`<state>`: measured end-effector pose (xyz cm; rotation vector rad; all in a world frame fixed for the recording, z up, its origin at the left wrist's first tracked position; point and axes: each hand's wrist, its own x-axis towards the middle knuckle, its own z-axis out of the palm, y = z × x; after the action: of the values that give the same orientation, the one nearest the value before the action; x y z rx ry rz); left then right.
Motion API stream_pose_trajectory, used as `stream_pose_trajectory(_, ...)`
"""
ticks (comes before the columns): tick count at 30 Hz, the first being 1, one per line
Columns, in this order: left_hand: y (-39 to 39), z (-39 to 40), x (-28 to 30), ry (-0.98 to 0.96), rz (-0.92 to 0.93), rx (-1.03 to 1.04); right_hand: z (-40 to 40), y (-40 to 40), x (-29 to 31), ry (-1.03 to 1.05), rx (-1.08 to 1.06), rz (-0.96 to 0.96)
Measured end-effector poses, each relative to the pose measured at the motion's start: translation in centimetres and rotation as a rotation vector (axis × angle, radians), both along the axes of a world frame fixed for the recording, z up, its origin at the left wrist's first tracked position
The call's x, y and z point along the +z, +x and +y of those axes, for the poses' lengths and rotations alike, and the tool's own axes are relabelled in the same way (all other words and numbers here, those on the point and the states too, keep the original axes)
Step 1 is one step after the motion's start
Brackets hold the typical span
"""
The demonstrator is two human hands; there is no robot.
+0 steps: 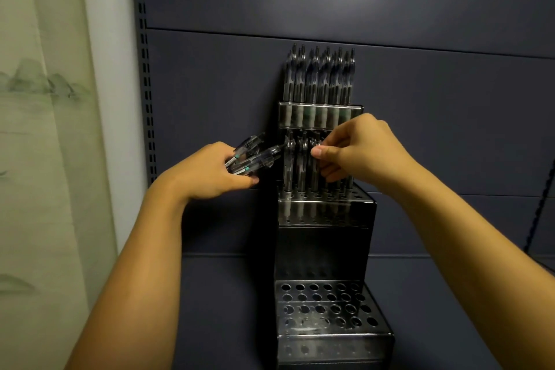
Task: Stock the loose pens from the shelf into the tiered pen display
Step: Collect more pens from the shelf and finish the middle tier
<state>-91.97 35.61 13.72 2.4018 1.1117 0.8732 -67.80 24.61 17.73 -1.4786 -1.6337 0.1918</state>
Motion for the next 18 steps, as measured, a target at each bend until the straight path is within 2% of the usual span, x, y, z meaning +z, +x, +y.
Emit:
stream_pose_trajectory(8, -0.2, -0.7, 0.5, -0.007, -0.008, 0.005, -1.0, -0.5, 1.1, -0.101, -0.072, -0.119)
stream_pose_trajectory(14, -0.3, -1.3, 0.7, -0.013, -0.033, -0.015, -1.9, -1.7, 2.9, 0.112, -0.073, -0.272)
stream_pose_trajectory(18, -0.4, -2.4, 1.3, -0.008, -0.077, -0.075, -1.9, -3.2, 2.8, 0.113, 0.029, -0.235)
